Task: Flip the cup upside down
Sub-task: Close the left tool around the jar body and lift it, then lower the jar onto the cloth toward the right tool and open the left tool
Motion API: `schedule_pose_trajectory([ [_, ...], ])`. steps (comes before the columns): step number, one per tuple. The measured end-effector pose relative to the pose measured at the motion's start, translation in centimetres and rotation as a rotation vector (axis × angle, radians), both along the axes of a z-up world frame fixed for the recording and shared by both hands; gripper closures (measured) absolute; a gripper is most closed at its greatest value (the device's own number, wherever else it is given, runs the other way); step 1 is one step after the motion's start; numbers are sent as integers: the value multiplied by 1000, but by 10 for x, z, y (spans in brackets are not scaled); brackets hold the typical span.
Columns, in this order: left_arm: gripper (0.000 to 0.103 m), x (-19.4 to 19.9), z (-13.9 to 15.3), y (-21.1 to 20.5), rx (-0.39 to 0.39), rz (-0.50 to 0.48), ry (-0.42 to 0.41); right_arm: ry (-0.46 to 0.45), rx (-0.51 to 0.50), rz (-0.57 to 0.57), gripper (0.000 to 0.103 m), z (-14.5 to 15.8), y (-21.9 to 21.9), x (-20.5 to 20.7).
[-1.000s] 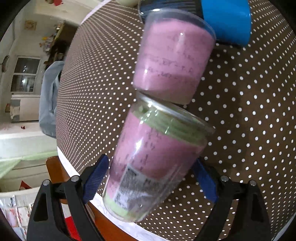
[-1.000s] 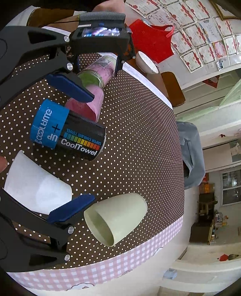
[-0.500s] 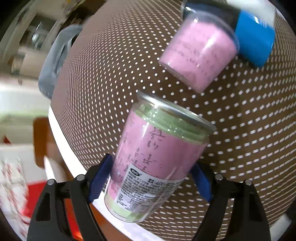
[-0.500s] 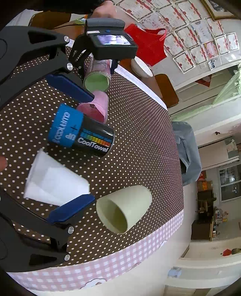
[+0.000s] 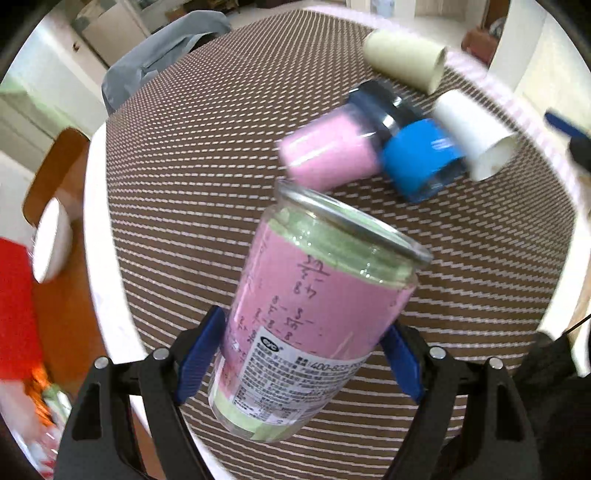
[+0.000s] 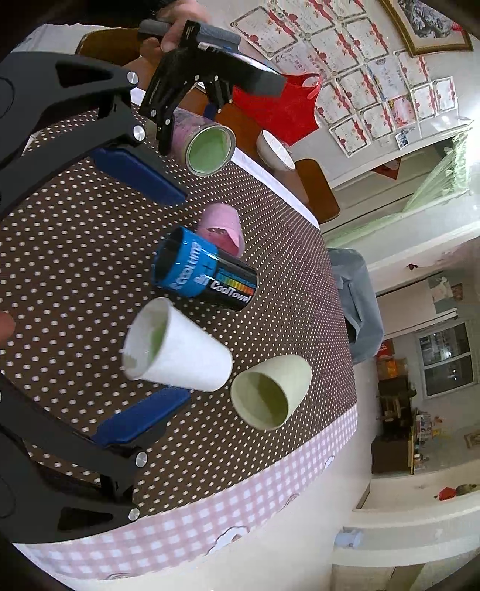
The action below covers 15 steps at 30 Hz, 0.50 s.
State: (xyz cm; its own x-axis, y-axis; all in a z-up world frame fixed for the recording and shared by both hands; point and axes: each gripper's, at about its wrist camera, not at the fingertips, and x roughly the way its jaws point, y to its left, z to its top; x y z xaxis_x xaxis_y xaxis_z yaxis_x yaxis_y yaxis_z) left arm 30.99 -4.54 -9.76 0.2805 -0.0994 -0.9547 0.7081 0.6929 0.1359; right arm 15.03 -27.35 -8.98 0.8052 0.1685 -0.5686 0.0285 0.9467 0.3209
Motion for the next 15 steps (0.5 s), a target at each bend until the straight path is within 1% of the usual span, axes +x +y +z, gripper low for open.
schedule_pose_trajectory([
  [4, 23, -41, 3, -14, -101, 42, 52, -26, -3, -17, 6, 1, -4, -24],
  [6, 23, -52, 3, -18, -148, 67, 84, -34, -2, -26, 6, 1, -8, -33],
  [7, 23, -46, 2, -21, -170, 77, 102, -37, -1, -31, 6, 1, -10, -37],
  [11, 23, -50, -1, -27, -245, 113, 162, -45, 10, -43, 6, 0, -14, -49],
  [15, 23, -61, 4, -34, -363, 165, 249, -53, 15, -51, 6, -2, -16, -60],
])
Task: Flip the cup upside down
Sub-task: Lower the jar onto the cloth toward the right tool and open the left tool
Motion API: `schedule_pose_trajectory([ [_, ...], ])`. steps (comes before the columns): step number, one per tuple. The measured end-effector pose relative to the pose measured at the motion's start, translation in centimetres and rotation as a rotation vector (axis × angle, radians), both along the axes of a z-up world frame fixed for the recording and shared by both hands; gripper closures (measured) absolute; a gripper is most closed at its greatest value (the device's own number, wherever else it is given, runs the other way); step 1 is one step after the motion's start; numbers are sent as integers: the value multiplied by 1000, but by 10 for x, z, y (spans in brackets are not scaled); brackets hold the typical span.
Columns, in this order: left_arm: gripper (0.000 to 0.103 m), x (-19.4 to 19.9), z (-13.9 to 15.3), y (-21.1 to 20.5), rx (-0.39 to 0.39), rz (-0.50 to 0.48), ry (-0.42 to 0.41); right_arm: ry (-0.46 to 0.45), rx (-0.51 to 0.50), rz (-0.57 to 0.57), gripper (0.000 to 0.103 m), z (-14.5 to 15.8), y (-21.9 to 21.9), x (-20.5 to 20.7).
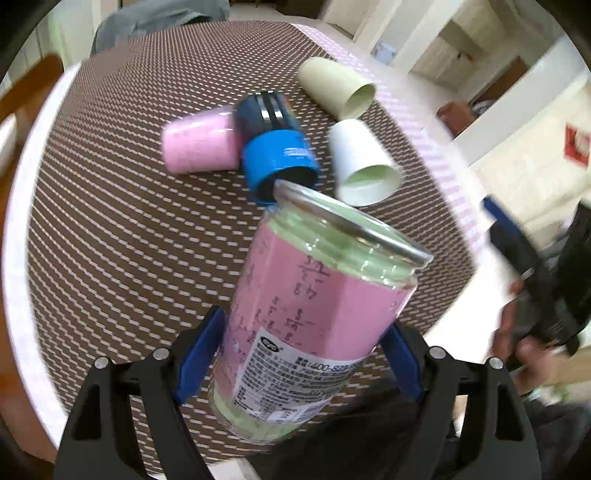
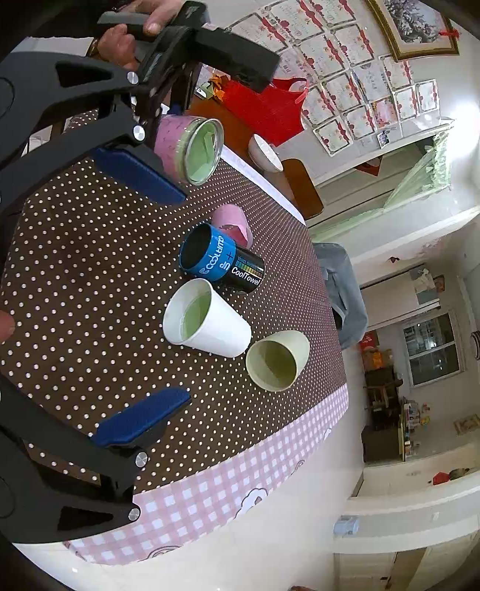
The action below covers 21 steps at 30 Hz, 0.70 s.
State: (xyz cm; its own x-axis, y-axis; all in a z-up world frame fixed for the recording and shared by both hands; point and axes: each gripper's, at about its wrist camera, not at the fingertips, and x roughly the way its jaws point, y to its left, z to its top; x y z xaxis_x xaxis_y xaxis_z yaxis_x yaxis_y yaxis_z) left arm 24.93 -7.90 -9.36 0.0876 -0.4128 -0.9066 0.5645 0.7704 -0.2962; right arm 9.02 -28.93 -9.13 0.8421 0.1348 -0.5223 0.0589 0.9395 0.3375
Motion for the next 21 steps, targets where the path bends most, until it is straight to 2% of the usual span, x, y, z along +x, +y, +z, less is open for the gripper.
schedule_pose_trajectory([
  [4, 23, -10, -4, -16, -64, 21, 61, -1, 9, 1, 6, -3, -1, -7],
  [7, 23, -13, -17, -33, -61, 34, 87, 4, 28, 7, 6, -7, -3, -11],
  [12, 22, -11, -40, -51, -28, 81, 86, 8, 36, 4, 6, -10, -4, -15],
  [17, 22, -10, -50, -73, 42, 104, 2, 9, 40, 6, 6, -12, -3, -17],
  [21, 22, -16, -49, -94, 69, 103, -74, 7, 46, 4, 6, -13, -3, -21],
])
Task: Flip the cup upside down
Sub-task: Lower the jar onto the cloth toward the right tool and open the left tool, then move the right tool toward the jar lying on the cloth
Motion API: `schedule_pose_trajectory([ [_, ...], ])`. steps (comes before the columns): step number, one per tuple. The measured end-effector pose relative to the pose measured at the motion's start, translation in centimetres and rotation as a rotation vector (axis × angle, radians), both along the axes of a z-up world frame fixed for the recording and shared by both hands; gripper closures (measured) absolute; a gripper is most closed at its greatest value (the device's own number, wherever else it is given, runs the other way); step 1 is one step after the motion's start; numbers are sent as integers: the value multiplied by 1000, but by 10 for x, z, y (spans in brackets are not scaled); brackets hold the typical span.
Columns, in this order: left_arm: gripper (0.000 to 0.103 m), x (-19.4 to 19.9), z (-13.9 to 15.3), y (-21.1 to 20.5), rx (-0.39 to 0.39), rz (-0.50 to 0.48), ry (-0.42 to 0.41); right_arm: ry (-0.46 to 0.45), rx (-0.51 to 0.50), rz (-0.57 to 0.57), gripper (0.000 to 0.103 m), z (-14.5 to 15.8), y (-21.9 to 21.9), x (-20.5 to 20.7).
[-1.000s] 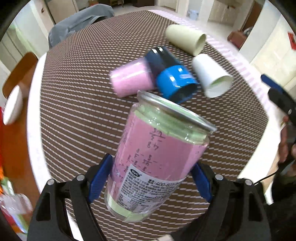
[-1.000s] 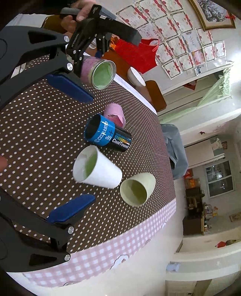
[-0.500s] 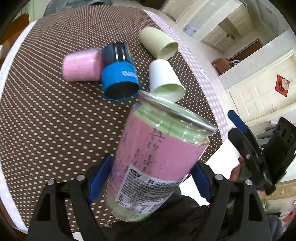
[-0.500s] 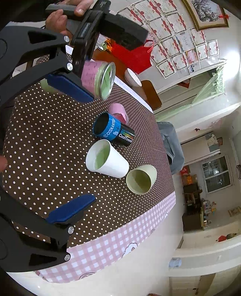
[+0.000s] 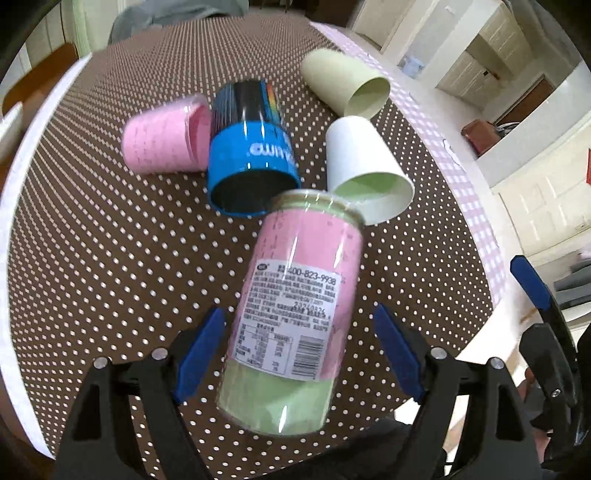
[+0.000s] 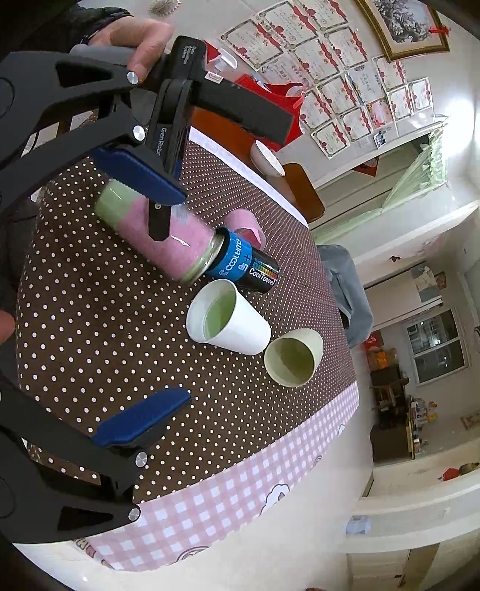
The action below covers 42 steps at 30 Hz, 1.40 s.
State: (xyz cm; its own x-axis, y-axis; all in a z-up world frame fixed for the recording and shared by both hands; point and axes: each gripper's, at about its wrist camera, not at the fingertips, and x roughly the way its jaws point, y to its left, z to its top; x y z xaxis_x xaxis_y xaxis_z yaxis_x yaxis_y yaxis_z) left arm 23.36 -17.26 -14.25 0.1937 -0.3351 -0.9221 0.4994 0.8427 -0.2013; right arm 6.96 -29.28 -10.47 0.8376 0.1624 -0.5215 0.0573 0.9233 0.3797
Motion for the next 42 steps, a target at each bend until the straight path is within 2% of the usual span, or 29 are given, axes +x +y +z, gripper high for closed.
schedule_pose_trajectory([
  [8, 22, -38, 21, 12, 8, 32, -171, 4, -10, 4, 6, -2, 2, -3],
  [12, 22, -64, 32, 24, 7, 63, -275, 0, -24, 16, 6, 1, 7, -3],
  [14, 22, -90, 38, 28, 6, 80, -326, -4, -26, 22, 6, 4, 10, -3],
  [18, 22, -112, 54, 46, -10, 118, -392, -14, -39, 39, 6, 9, 17, -4],
  [21, 22, -125, 68, 60, -13, 143, -438, -22, -44, 47, 6, 12, 21, -4],
  [23, 22, -119, 82, 74, -10, 156, -461, -25, -48, 53, 6, 14, 24, -3],
  [35, 22, -157, 105, 102, 9, 240, -649, -90, -96, 78, 6, 34, 39, -11],
  [42, 22, -171, 110, 115, -20, 279, -683, -142, -77, 82, 6, 39, 38, -16],
])
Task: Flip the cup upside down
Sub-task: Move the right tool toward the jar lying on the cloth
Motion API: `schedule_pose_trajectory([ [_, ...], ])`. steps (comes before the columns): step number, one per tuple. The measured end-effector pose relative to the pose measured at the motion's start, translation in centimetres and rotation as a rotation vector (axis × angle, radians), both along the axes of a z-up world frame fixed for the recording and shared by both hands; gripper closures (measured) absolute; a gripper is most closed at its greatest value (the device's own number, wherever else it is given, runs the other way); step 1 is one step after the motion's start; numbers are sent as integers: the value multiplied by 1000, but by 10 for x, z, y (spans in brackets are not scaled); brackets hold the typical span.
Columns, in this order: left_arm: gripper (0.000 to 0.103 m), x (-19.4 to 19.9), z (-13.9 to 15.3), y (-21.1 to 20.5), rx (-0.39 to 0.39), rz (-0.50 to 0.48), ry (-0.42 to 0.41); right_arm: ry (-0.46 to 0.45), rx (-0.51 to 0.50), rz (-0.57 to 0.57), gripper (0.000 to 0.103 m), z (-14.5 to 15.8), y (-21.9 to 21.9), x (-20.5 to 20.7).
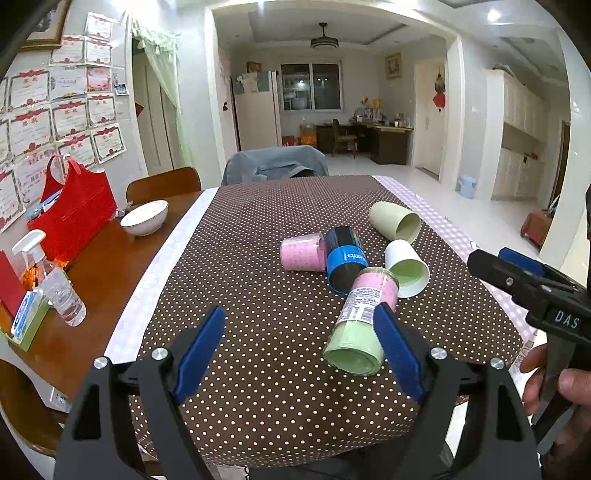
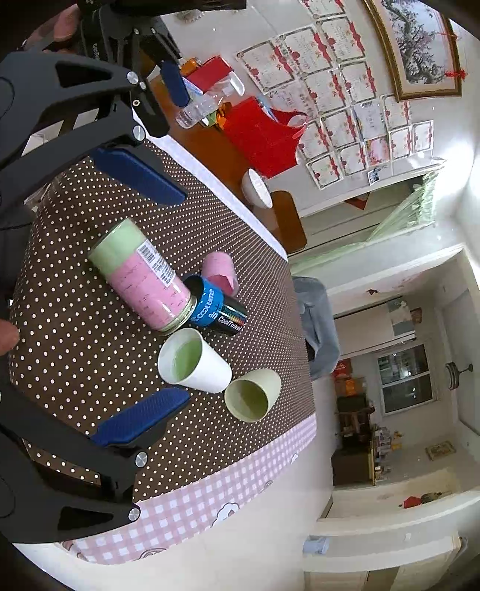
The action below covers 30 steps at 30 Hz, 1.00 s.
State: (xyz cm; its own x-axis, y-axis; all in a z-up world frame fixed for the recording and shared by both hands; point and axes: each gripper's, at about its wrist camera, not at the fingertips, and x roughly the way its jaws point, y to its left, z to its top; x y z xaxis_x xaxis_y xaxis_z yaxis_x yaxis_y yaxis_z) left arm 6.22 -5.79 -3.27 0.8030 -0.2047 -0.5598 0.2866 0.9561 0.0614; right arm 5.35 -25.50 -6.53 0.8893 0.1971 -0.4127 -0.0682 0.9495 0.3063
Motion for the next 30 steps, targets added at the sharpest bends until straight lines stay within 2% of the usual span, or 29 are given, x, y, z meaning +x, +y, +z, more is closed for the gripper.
schedule_pose_trajectory([
  [5, 22, -5, -3, 6, -22, 16, -4, 0, 10, 27, 6, 3, 6, -1],
  [18, 22, -22, -4, 20, -56, 55, -44, -50, -41, 32, 6, 16, 17, -10],
  [30, 22, -21, 1, 28, -68, 75, -74, -60, -86, 75, 6, 21, 24, -5],
])
